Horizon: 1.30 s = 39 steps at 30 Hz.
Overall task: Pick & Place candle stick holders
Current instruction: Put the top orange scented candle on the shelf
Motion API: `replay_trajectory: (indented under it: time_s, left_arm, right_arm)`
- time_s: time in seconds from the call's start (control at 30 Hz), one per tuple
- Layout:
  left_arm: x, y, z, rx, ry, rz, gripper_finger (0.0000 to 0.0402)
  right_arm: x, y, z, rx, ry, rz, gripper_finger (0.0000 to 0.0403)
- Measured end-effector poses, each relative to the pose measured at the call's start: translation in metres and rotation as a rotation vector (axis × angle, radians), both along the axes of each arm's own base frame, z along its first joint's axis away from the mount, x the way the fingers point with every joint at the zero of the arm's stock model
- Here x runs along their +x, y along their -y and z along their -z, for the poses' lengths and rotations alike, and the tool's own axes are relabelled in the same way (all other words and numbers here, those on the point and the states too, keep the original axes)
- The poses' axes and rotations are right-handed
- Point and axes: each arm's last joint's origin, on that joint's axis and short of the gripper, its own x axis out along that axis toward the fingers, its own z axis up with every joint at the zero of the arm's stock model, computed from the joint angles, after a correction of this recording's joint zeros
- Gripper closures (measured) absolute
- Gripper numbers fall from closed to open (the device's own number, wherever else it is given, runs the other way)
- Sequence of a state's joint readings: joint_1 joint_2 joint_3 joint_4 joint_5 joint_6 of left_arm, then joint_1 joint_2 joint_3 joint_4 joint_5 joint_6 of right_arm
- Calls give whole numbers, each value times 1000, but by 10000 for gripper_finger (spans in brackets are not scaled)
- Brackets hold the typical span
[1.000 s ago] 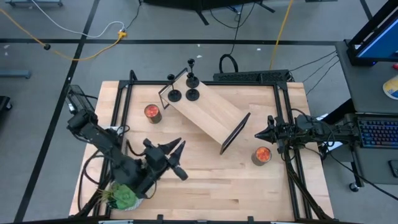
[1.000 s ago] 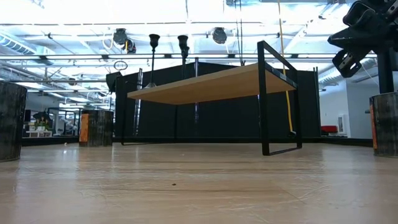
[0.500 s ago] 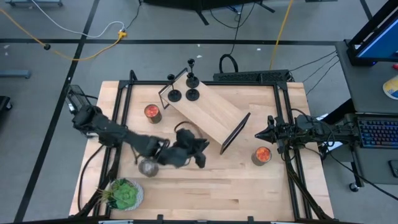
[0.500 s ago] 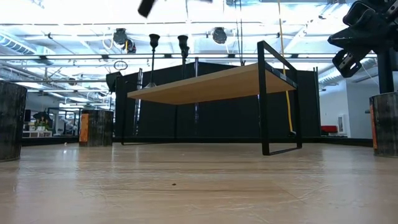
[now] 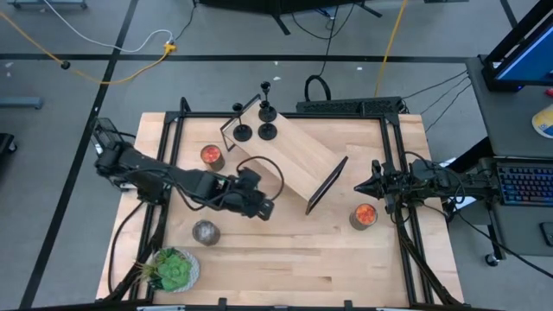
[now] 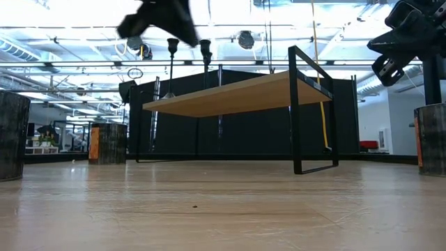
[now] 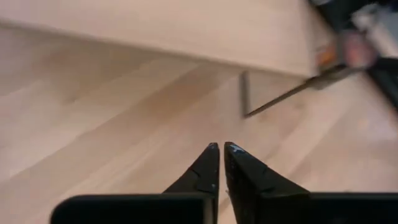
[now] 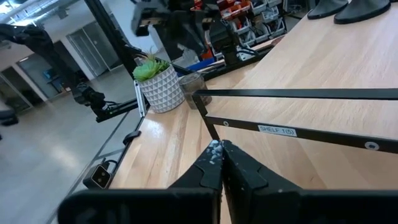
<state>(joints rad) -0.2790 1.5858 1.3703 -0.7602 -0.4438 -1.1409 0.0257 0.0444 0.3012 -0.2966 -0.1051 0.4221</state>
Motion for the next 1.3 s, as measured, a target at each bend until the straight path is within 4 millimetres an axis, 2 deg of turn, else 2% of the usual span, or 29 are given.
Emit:
replay_trajectory:
  time_s: [0.2,0.43,0.73,0.9,1.07,1.3]
  left_arm:
    - [-30,-13,-13,-9,-141,-126,398]
    - [-64,-37,-13,28,-385,-326,377]
    - [-78,-71,-19,35,-474,-469,352]
    - [-84,-93,-24,38,-505,-484,326]
    - [-97,-112,-28,-20,-542,-493,292]
    - [-114,-125,-9,-112,-537,-419,240]
  right_arm:
    - [0,0,0,0,0,0,403]
    - [0,0,0,0,-1,0,403]
    - [0,0,0,0,0,0,403]
    - [0,0,0,0,0,0,403]
    - [0,0,0,0,0,2,403]
    - [0,0,0,-7,2,4,403]
